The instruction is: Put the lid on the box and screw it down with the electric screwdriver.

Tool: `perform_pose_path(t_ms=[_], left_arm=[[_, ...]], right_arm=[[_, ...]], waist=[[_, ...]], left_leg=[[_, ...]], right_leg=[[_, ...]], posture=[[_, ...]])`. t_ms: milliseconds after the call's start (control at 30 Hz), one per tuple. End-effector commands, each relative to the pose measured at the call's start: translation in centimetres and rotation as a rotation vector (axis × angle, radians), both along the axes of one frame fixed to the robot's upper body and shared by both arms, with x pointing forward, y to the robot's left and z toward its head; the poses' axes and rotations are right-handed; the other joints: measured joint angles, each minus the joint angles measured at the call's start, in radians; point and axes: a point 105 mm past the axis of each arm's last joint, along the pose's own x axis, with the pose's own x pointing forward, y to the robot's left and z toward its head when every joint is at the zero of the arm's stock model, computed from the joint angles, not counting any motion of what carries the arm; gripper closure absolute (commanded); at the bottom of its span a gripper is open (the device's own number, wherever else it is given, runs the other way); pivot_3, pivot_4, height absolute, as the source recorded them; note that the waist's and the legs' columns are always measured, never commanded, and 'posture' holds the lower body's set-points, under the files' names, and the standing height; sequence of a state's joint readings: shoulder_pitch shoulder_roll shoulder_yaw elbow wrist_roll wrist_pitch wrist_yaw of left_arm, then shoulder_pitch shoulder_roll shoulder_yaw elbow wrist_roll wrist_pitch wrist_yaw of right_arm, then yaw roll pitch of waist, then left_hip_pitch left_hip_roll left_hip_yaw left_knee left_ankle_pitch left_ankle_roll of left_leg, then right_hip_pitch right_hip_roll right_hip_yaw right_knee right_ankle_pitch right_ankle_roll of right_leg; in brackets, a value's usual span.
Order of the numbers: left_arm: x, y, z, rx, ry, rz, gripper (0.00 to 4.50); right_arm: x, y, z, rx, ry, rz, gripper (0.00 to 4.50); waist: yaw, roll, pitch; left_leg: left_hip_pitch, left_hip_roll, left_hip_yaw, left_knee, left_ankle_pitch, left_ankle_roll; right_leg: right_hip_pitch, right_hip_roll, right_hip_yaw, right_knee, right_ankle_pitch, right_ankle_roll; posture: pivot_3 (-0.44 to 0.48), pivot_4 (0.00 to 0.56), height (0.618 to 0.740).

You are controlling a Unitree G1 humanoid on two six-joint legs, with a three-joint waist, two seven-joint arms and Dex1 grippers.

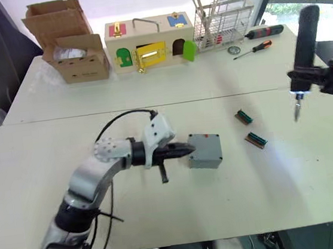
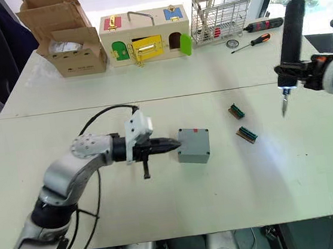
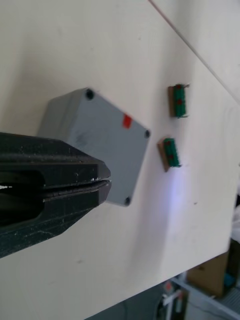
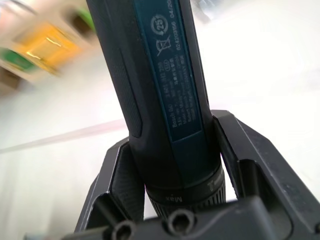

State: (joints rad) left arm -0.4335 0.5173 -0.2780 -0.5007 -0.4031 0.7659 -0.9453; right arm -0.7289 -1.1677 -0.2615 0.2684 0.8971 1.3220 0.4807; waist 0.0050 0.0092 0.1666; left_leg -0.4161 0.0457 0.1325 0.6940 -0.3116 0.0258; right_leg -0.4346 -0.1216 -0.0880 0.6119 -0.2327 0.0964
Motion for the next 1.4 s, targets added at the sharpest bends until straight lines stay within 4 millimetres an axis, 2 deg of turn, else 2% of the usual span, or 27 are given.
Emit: perform_pose_path(t_ms=[33,167,300,533,600,667,767,833,900,967,1033,1067,1133,1200,1300,1400], left_arm=[[-2.7,-0.7,0.3,0.005,-0.021,-0.056,4.50],[-3.6,-0.7,-0.2,0.010,-0.005,-0.017,4.50],[-4.1,-0.5,-0.7,0.029,0.008,0.018,4.50],[-3.2,0.5,-0.9,0.044,0.013,0.102,4.50],[-2.9,0.7,-0.8,0.043,0.011,0.117,4.50],[-2.1,1.1,-0.7,0.040,0.008,0.148,4.50],[0.9,3.0,-0.4,0.030,0.014,0.311,4.50],[3.2,4.6,0.1,0.003,0.020,0.431,4.50],[4.3,5.6,0.1,-0.002,0.014,0.485,4.50],[4.9,6.0,-0.4,0.012,0.013,0.507,4.50],[5.1,5.8,-1.0,0.020,0.026,0.495,4.50],[5.1,5.5,-1.4,0.021,0.037,0.480,4.50],[5.1,4.7,-1.9,0.020,0.059,0.444,4.50],[5.1,4.0,-2.4,0.028,0.065,0.414,4.50],[5.3,3.2,-2.9,0.045,0.059,0.383,4.50],[5.6,1.1,-3.6,0.055,0.053,0.327,4.50]], right_arm=[[-0.2,-0.9,-1.9,0.040,0.156,0.023,2.61],[-0.3,-3.0,-5.5,-0.022,0.321,0.005,2.61],[0.0,-3.9,-8.3,-0.076,0.430,0.022,2.61],[1.3,-4.1,-9.9,-0.114,0.459,0.032,2.61],[1.4,-4.2,-10.2,-0.127,0.466,0.038,1.65],[1.5,-4.4,-10.5,-0.152,0.467,0.037,1.01],[1.8,-4.6,-10.4,-0.179,0.446,0.033,0.03],[2.5,-4.8,-9.6,-0.200,0.384,0.025,0.03],[3.8,-4.8,-6.8,-0.252,0.241,0.040,0.03],[4.6,-3.6,-3.7,-0.308,0.085,0.146,0.03],[4.1,-1.2,-2.6,-0.341,0.010,0.303,0.03],[3.2,0.8,-2.7,-0.336,-0.025,0.409,0.03],[0.5,5.1,-3.9,-0.302,-0.056,0.605,0.03],[-2.0,8.1,-5.4,-0.263,-0.054,0.711,0.03],[-4.5,10.5,-7.3,-0.234,-0.026,0.769,0.03],[-7.0,12.8,-11.3,-0.236,0.035,0.817,0.03]], waist=[[-0.005,0.000,0.001],[0.003,0.002,0.004],[0.000,0.005,0.006],[-0.018,0.004,0.006],[-0.018,0.004,0.006],[-0.018,0.004,0.006],[-0.016,0.004,0.006],[-0.016,0.004,0.006],[-0.018,0.004,0.006],[-0.020,0.005,0.006],[-0.018,0.005,0.006],[-0.017,0.005,0.006],[-0.002,0.002,0.006],[0.009,0.001,0.006],[0.013,0.002,0.006],[0.012,-0.003,0.005]], left_leg=[[0.000,0.000,0.000,0.000,0.000,0.000],[0.000,0.000,-0.001,0.002,-0.001,0.001],[-0.001,0.000,-0.001,0.005,0.000,0.001],[-0.001,0.001,0.000,0.005,0.005,-0.009],[-0.001,0.001,0.000,0.005,0.006,-0.010],[0.000,0.001,0.001,0.006,0.006,-0.010],[0.003,0.001,0.001,0.006,0.006,-0.010],[0.004,0.001,0.001,0.006,0.006,-0.010],[0.004,0.001,0.001,0.006,0.006,-0.010],[0.004,0.001,0.001,0.005,0.006,-0.010],[0.004,0.001,0.002,0.003,0.006,-0.010],[0.004,0.001,0.002,0.002,0.006,-0.011],[0.004,0.002,0.000,0.000,0.007,-0.012],[0.005,0.003,-0.001,0.000,0.007,-0.014],[0.004,0.001,-0.001,0.004,0.008,-0.014],[0.005,0.001,-0.001,0.007,0.007,-0.012]], right_leg=[[0.000,0.000,0.000,0.000,0.000,0.000],[0.000,0.001,0.000,0.002,0.000,-0.001],[0.000,0.001,0.001,0.003,0.001,0.000],[0.000,0.003,0.002,0.004,0.002,0.002],[0.000,0.003,0.001,0.004,0.002,0.002],[0.001,0.003,0.001,0.004,0.002,0.002],[0.004,0.003,0.001,0.004,0.002,0.002],[0.005,0.003,0.001,0.004,0.002,0.002],[0.005,0.003,0.001,0.004,0.003,0.002],[0.005,0.003,0.001,0.004,0.003,0.004],[0.004,0.003,0.001,0.004,0.004,0.005],[0.003,0.003,0.001,0.004,0.003,0.005],[0.004,0.004,-0.001,0.003,0.003,0.005],[0.005,0.005,-0.003,0.003,0.003,0.005],[0.006,0.003,-0.002,0.006,0.004,0.005],[0.008,0.002,-0.001,0.003,0.005,0.003]], posture=[[0.000,0.150,0.728],[0.000,0.150,0.728],[0.000,0.150,0.728],[0.000,0.150,0.728],[0.000,0.150,0.728],[0.000,0.150,0.728],[0.000,0.150,0.728],[0.000,0.150,0.728],[0.000,0.150,0.728],[0.000,0.150,0.728],[0.000,0.150,0.728],[0.000,0.150,0.728],[0.000,0.150,0.728],[0.000,0.150,0.728],[0.000,0.150,0.728],[0.000,0.150,0.728]])
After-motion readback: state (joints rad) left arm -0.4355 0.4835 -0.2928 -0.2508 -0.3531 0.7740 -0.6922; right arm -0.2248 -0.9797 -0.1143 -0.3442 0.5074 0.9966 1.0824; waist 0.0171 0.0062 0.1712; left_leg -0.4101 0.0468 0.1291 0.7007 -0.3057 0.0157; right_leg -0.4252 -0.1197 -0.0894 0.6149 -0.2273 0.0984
